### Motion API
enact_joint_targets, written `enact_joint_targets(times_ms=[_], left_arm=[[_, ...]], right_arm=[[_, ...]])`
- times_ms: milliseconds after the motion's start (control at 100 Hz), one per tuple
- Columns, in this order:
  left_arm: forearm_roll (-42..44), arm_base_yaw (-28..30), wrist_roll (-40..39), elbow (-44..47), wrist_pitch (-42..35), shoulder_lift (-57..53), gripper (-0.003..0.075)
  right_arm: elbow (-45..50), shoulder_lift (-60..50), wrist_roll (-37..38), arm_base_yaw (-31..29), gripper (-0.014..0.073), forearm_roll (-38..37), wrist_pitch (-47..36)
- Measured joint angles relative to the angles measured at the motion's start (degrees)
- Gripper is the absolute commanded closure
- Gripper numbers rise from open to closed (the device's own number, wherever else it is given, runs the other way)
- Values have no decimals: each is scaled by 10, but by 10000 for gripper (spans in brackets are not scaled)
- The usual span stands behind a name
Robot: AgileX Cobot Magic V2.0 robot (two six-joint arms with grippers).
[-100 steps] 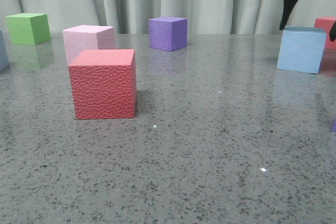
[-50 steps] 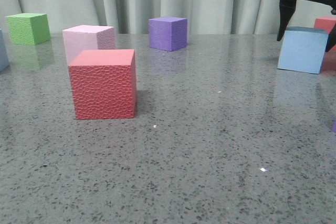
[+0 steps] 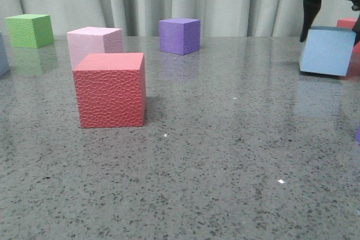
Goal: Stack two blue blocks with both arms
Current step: 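Lift the light blue cube with the right gripper and set it down nearer the center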
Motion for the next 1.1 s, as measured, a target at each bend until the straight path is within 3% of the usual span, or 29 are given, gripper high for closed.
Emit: enact_joint_targets(times_ms=[310,660,1100], left_arm=[[0,0,0,0,2,0,48],[0,0,0,0,2,0,48],[0,0,0,0,2,0,48]], right_arm=[[-89,0,-8,84,260,-1,24],[-103,22,9,158,260,-1,28],[-103,67,39,192,260,0,11]])
